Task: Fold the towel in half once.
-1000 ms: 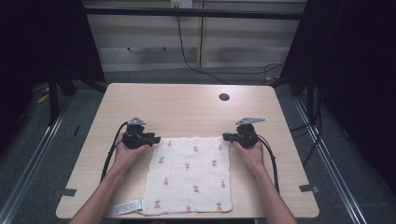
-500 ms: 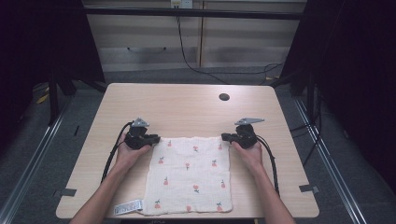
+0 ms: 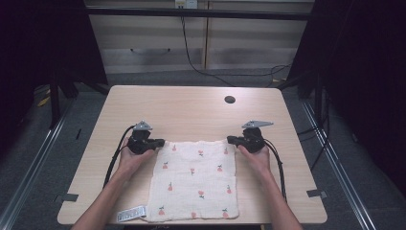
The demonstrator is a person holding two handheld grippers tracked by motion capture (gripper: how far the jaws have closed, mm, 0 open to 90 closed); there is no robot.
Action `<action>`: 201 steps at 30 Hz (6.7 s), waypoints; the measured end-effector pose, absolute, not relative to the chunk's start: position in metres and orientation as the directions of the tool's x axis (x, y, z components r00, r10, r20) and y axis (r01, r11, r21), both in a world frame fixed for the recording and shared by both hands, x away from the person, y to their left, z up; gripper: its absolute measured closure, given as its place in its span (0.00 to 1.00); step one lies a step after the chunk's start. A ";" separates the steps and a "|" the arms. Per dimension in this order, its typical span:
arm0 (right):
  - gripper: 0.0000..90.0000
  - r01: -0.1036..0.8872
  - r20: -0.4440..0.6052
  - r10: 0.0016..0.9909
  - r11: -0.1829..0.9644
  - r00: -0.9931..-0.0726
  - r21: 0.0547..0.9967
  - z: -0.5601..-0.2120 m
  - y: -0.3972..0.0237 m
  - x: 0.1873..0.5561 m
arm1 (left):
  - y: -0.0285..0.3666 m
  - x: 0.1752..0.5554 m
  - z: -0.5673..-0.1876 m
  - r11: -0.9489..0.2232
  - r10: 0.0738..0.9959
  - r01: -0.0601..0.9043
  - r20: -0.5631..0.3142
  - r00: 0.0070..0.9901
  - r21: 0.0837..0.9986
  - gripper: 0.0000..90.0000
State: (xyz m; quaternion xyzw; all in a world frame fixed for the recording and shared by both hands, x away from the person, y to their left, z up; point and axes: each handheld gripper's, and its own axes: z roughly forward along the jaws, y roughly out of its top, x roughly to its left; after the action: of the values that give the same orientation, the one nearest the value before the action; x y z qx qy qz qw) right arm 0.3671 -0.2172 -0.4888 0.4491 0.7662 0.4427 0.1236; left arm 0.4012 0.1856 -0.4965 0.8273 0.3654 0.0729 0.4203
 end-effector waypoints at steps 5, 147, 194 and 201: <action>0.99 0.567 0.219 0.804 0.170 -0.553 0.806 -0.482 -0.227 0.365 | 0.190 0.402 -0.491 -0.367 0.658 0.534 -0.193 0.728 0.762 0.97; 0.99 0.511 0.194 0.748 0.218 -0.635 0.832 -0.452 -0.254 0.281 | 0.194 0.329 -0.449 -0.402 0.503 0.381 -0.147 0.852 0.833 0.99; 0.85 0.577 0.205 0.663 0.408 -0.720 0.708 -0.504 -0.192 0.305 | 0.187 0.337 -0.502 -0.527 0.537 0.449 -0.126 0.834 0.722 0.87; 0.84 0.565 0.183 0.641 0.461 -0.745 0.684 -0.500 -0.189 0.284 | 0.195 0.310 -0.501 -0.552 0.522 0.421 -0.096 0.848 0.720 0.86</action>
State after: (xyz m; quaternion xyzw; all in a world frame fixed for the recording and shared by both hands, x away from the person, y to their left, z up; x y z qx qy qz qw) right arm 0.2845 -0.1887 -0.4999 0.3534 0.8533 0.3800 0.0503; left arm 0.3097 0.1954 -0.5010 0.8785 0.2685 0.0645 0.3898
